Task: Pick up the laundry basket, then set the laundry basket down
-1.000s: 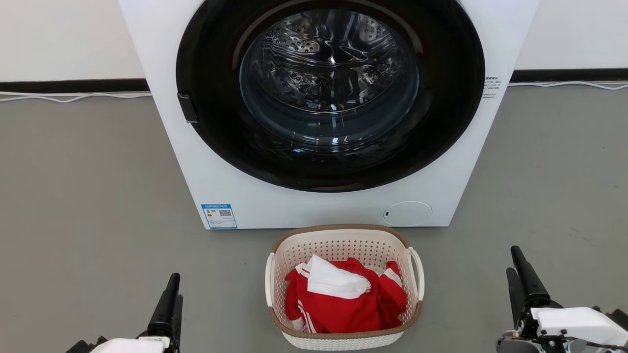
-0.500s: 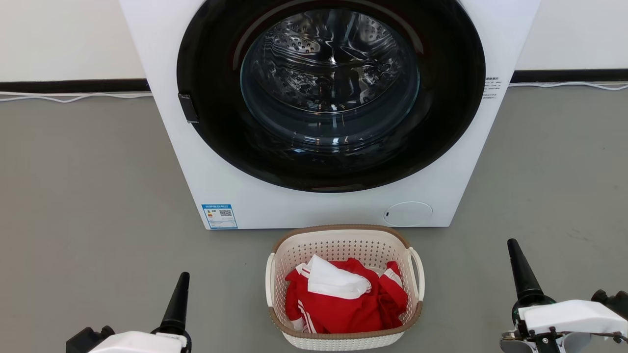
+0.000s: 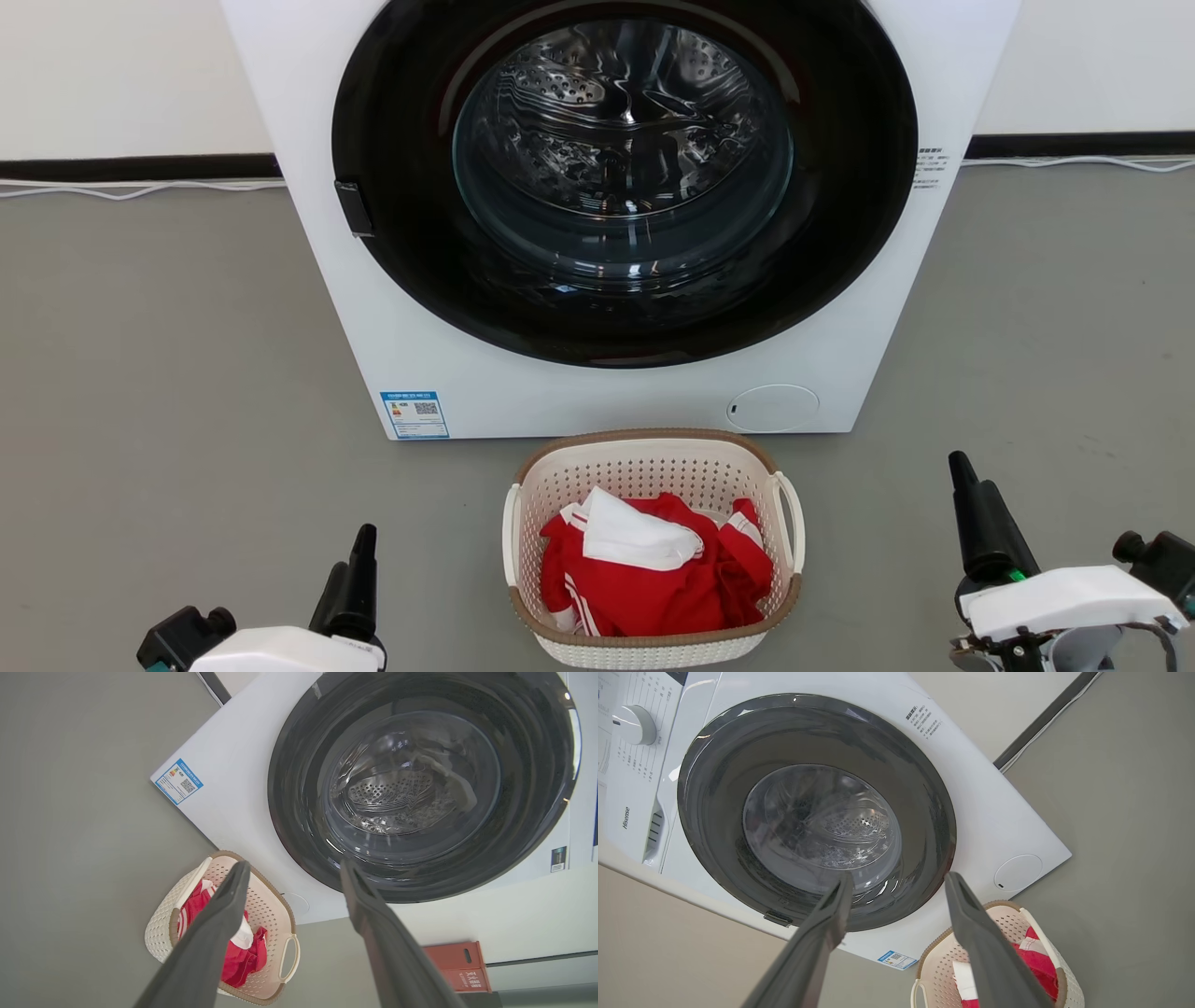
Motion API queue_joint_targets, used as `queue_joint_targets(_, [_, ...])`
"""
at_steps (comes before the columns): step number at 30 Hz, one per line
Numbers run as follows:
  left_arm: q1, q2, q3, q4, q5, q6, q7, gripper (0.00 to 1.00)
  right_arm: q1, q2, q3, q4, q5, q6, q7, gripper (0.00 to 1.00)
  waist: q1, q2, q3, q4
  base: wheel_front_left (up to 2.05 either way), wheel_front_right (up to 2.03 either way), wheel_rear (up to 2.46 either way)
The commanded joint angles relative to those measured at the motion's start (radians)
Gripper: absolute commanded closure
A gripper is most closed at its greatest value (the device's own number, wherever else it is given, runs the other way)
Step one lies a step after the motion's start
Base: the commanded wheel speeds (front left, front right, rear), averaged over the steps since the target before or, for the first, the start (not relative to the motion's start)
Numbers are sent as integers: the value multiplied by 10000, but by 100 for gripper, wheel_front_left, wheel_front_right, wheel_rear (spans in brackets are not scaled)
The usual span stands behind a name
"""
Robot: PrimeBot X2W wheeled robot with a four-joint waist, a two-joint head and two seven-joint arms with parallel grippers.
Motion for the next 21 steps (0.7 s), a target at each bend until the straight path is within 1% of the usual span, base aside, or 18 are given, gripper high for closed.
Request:
queue_joint_targets(1, [-447, 87, 82, -186, 420, 92, -137, 0, -433, -210, 189, -260, -463, 34, -195, 0, -1, -1, -6, -6, 0, 0, 0])
queue_joint_targets(2, [-447, 87, 82, -186, 420, 92, -137, 0, -433, -210, 189, -260, -463, 34, -195, 0, -1, -1, -6, -6, 0, 0, 0])
queue_joint_targets(5, [-457, 94, 46, -129, 911, 168, -253, 0, -463, -253, 288, -185, -988, 36, -312, 0, -1, -1, -12, -14, 0, 0, 0])
queue_joint_targets(6, [-457, 94, 46, -129, 911, 168, -253, 0, -463, -253, 288, -185, -988, 36, -312, 0, -1, -1, -12, -14, 0, 0, 0])
queue_joint_targets(21, [-501, 121, -59, -31, 2664, 387, -693, 0, -598, -437, 640, 15, -2881, 46, -753, 0, -1, -1, -23, -46, 0, 0, 0])
